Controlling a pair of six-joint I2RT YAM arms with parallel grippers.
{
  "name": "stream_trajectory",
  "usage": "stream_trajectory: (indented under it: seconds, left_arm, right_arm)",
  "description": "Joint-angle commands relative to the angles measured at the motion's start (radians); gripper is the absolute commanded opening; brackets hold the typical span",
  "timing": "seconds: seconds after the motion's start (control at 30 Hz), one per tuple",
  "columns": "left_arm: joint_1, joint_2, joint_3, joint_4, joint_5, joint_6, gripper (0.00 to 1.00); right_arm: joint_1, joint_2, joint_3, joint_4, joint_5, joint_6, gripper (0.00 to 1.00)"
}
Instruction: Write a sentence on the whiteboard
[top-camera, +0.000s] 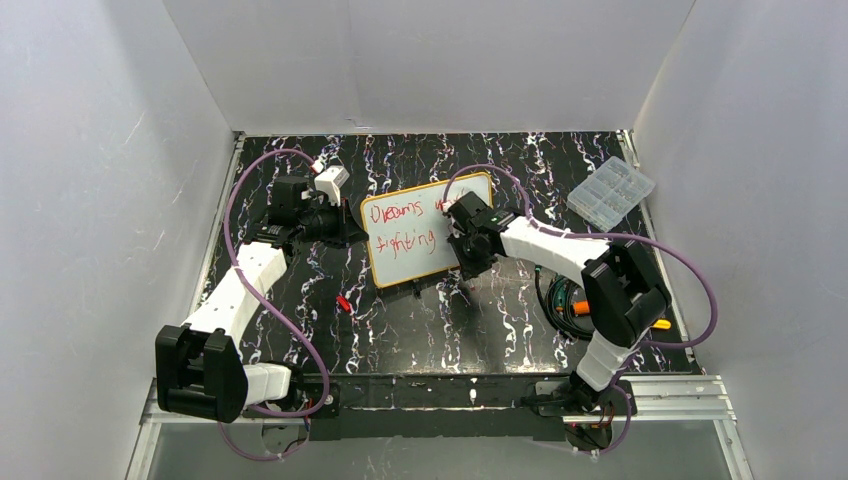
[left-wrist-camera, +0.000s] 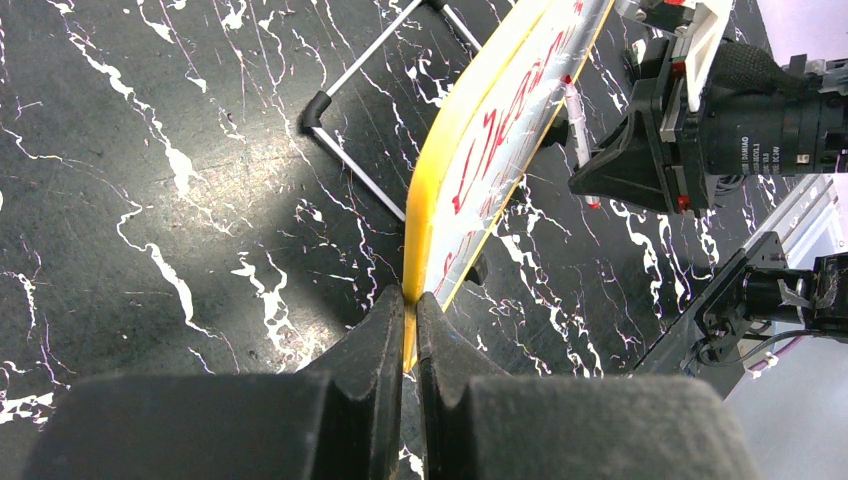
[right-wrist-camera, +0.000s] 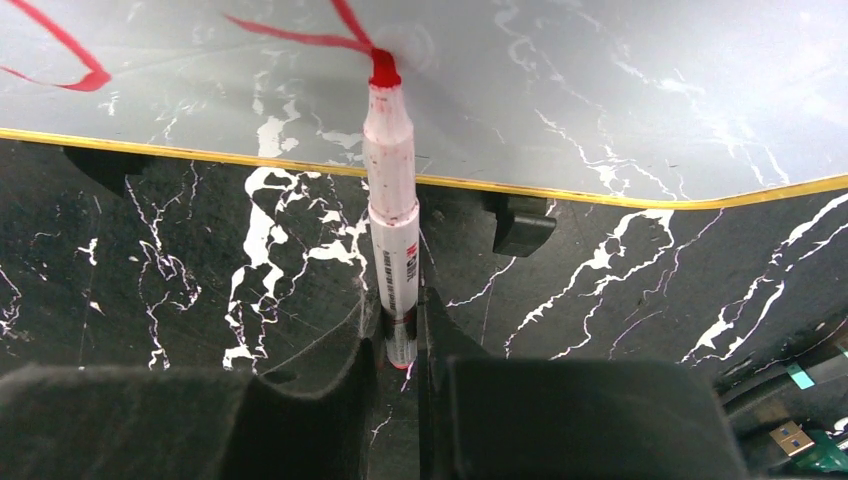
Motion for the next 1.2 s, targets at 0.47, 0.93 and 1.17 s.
stream_trajectory:
  seconds: [0.47,0.93,1.17]
  left_arm:
    - [-0.002,-0.046,-0.011,0.002,0.022,0.003,0.0]
    - [-0.002,-0.047,-0.012,0.001,0.021,0.003,0.0]
    - [-0.002,-0.047,-0.012,0.001,0.02,0.004,0.0]
  right_arm:
    - [-0.032,-0.048,0.024,0.005,0.031,-0.009,0.01]
    - [-0.059,-0.001,0.03,0.006,0.013,-0.023,0.01]
    - [-0.057,0.006,0.025,0.0,-0.025,-0.037,0.01]
